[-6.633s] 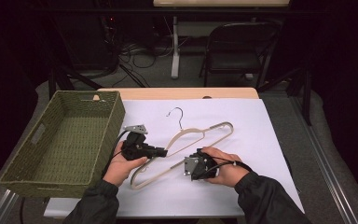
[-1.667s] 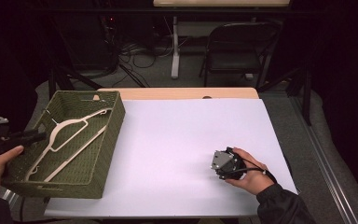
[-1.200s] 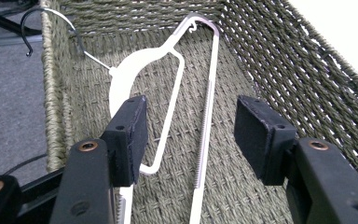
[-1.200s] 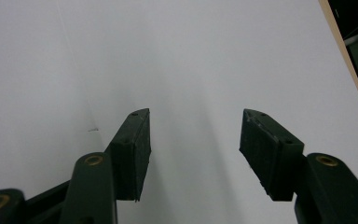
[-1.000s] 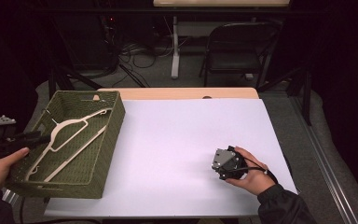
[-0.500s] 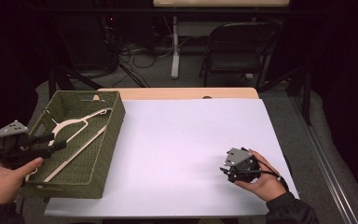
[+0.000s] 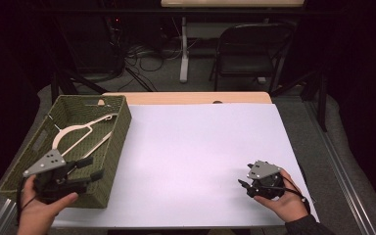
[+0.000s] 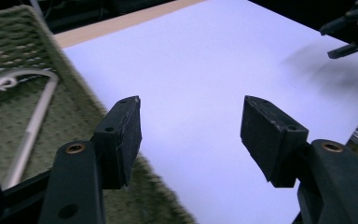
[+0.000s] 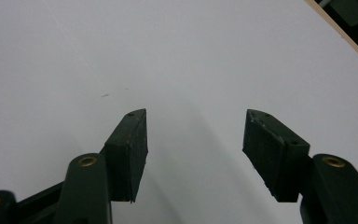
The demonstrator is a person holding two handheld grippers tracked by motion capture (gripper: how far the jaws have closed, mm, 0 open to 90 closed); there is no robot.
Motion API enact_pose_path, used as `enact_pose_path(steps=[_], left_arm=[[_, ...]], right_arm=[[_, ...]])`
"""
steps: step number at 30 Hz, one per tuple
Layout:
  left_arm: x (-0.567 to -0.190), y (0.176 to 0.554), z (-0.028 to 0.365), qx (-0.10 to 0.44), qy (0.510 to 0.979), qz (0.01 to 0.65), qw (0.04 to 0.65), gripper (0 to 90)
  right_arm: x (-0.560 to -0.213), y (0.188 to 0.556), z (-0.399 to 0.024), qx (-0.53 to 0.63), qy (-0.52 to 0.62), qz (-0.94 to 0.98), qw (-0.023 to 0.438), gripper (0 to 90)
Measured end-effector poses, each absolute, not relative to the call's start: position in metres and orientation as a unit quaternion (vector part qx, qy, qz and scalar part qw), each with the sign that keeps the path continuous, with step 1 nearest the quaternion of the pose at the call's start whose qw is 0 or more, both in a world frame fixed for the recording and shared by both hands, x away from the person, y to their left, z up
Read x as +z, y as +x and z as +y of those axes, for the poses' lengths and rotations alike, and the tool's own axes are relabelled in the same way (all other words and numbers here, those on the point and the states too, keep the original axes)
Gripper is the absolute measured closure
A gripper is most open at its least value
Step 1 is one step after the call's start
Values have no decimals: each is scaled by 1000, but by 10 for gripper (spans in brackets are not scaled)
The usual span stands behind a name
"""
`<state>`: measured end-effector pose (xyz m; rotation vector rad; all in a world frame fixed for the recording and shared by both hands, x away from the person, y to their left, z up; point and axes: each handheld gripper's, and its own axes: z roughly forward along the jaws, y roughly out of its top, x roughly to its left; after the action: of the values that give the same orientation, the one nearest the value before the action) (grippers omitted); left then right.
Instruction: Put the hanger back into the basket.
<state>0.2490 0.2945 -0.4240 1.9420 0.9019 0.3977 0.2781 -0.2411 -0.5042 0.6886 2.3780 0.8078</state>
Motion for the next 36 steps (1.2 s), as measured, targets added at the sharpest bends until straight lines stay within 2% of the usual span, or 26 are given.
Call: enact_pose_path(steps=[5, 12, 36], left_arm=[[-437, 241, 268, 165, 802, 344, 459, 392], [-463, 241, 232, 133, 819, 321, 457, 395], [-498, 244, 215, 121, 831, 315, 442, 399]], right_arm=[[-508, 274, -241, 317, 262, 872, 265, 404], [-515, 270, -237, 334, 268, 864, 266, 406], [-534, 271, -238, 337, 290, 858, 258, 405]])
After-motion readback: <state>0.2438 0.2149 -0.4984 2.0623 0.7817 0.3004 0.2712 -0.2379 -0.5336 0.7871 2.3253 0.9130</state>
